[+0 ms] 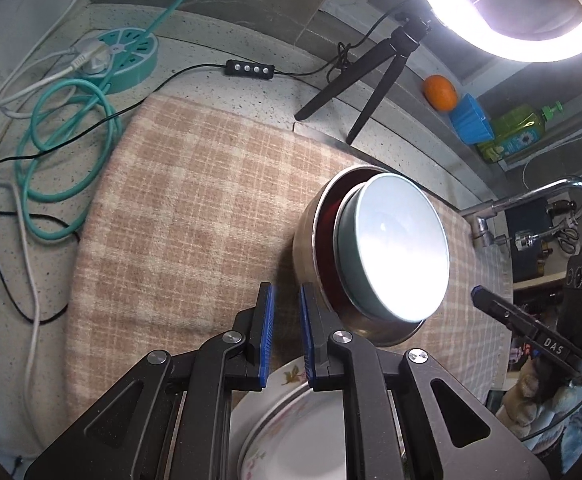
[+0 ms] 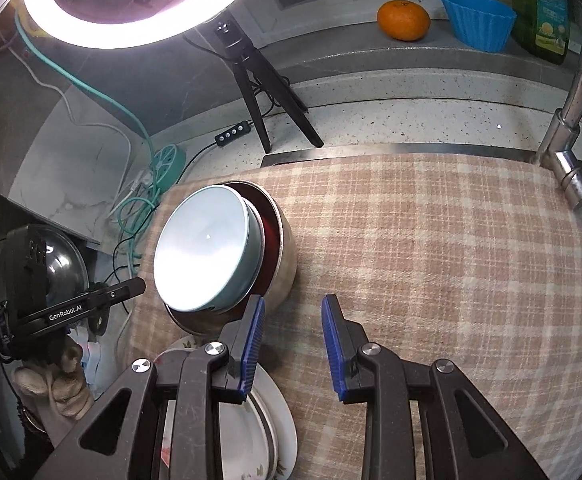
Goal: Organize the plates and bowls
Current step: 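Grip the rim of the nested bowl stack with the left tool, then lift the nested bowls with the left tool over the pink-flower plate stack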
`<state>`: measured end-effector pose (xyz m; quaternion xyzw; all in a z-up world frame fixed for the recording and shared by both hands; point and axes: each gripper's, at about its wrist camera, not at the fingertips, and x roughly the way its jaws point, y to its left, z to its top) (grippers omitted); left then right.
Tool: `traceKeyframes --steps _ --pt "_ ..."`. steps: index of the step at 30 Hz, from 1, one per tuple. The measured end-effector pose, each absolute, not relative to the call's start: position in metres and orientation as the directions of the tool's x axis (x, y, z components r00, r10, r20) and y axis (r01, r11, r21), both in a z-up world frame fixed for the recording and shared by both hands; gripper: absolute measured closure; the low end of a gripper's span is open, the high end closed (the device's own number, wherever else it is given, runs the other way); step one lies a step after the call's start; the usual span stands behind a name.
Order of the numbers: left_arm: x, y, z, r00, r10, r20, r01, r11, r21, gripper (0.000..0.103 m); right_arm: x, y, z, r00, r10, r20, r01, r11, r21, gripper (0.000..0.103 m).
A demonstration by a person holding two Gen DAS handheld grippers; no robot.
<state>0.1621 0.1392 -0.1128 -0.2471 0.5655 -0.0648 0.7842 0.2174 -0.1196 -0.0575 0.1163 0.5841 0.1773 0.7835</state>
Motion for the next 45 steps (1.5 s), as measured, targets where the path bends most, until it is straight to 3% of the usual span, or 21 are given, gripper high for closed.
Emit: traceKeyframes --steps 14,31,36,45 --pt "0.193 0.134 -0.12 0.311 -0.45 -0.837 -0.124 0.854 -0.505 0.092 0.244 -0.113 -0.091 0.235 0.437 -0.868 0.017 0.891 0.453 0.077" --pt "0.209 0.12 -0.133 0.283 -0.409 -0.868 -0.093 0.889 -0.449 0.092 0.254 -0.095 -0.109 0.196 0.415 -0.888 0.014 0.905 0.426 0.085" --pt "0.21 0.118 -0.135 0.28 -0.395 -0.875 -0.081 0.899 -0.431 0.095 0.257 -0.089 -0.112 0.183 0.421 -0.888 -0.002 0.904 0.428 0.092" --pt "0.205 0.113 -0.129 0.292 -0.377 -0.879 -0.095 0.903 -0.418 0.095 0.255 -0.087 -0.111 0.184 0.404 -0.896 -0.013 0.912 0.409 0.092"
